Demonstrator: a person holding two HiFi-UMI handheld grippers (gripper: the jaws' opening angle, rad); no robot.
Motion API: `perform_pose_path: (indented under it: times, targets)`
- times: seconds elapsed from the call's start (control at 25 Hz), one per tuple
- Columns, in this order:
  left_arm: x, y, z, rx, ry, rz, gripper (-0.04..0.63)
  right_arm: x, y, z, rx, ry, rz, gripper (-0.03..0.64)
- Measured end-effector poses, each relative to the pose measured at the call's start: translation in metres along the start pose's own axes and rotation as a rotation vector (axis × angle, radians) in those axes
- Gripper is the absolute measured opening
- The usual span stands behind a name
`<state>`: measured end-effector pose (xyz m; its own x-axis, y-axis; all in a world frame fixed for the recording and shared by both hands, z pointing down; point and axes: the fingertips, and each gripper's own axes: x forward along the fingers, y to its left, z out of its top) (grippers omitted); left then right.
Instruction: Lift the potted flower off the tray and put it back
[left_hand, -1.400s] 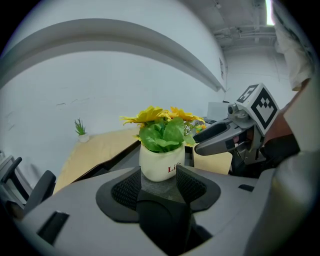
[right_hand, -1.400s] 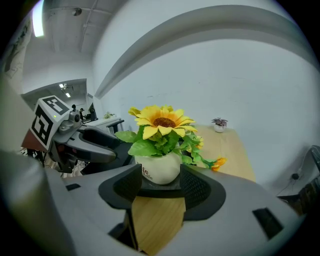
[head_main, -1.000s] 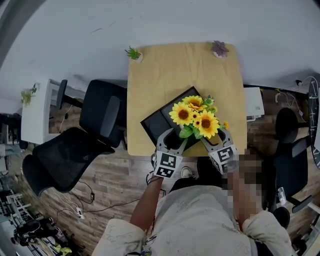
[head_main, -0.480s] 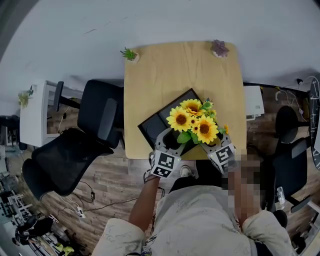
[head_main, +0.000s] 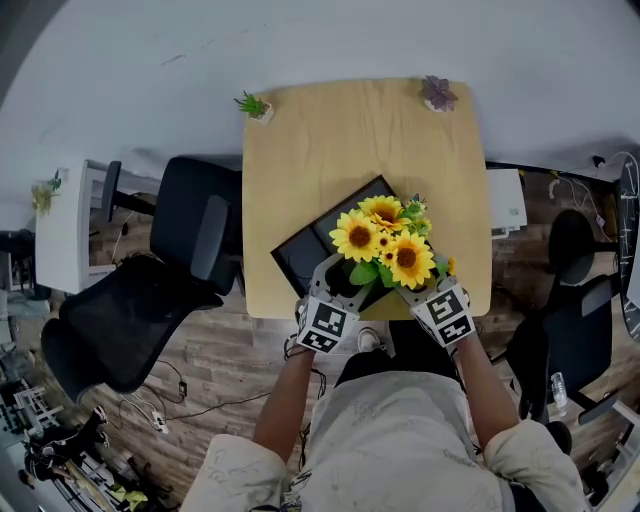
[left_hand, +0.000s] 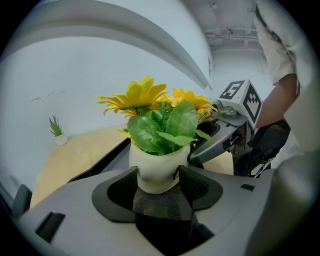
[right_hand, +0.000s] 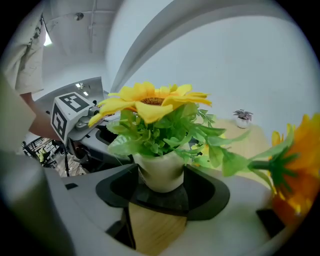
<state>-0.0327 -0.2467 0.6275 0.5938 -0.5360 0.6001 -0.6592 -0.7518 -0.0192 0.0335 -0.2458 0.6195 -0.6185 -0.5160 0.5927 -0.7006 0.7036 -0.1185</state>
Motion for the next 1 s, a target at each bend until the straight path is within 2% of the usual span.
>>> perform_pose_path:
  times: [1.0]
  targets:
    - [-0.0052, 0.0001, 0.0018, -0.024, -0.006, 0.050, 0.242, -0.0030, 0.0020, 0.0043, -0.023, -0.020, -0.012, 0.276]
